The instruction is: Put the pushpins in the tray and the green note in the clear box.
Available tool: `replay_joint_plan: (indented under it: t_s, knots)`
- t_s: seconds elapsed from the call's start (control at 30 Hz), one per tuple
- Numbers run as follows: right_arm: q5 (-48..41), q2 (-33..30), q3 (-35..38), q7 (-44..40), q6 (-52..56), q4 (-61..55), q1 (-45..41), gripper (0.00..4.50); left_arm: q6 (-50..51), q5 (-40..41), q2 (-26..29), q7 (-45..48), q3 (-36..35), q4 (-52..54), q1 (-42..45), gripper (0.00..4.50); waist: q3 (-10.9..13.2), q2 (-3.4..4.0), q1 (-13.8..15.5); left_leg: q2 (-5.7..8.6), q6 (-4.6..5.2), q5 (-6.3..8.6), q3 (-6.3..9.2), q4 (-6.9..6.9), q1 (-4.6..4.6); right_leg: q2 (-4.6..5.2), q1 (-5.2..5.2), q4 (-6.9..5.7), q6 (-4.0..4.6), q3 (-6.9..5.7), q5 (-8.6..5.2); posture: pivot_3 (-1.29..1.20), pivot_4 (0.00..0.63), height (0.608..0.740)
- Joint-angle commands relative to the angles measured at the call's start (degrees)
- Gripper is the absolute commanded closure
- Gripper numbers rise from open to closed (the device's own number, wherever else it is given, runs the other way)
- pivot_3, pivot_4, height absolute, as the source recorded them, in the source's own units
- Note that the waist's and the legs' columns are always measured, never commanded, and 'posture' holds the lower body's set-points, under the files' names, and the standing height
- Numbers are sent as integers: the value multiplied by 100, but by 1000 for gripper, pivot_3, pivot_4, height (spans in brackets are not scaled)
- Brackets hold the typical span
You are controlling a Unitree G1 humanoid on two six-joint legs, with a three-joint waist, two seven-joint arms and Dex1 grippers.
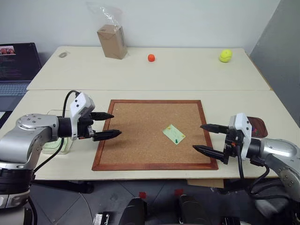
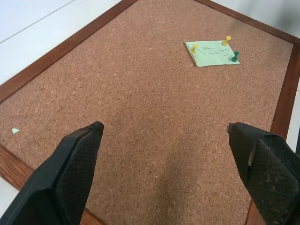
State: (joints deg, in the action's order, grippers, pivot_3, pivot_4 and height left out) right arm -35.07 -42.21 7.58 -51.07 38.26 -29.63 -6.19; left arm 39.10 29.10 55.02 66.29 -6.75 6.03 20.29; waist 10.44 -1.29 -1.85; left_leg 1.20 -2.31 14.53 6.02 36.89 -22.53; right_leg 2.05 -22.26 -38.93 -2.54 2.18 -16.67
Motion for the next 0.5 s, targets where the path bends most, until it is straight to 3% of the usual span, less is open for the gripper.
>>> replay_joint_plan:
  t_s: [0.03,0.5]
  knots:
    - [21,-34,-35,-86,-212,19,-96,56,-172,-6,82,-1,-147,180,-70,0,0,0,0,0,0,0,0,0,0,0,0,0,0,0,0,0,150,740]
    - [145,37,-229,88,-431,80,-170,56,-207,30,-123,-127,-50,29,131,0,0,0,4,0,0,0,0,2,-1,0,-1,-1,0,1,0,0,150,740]
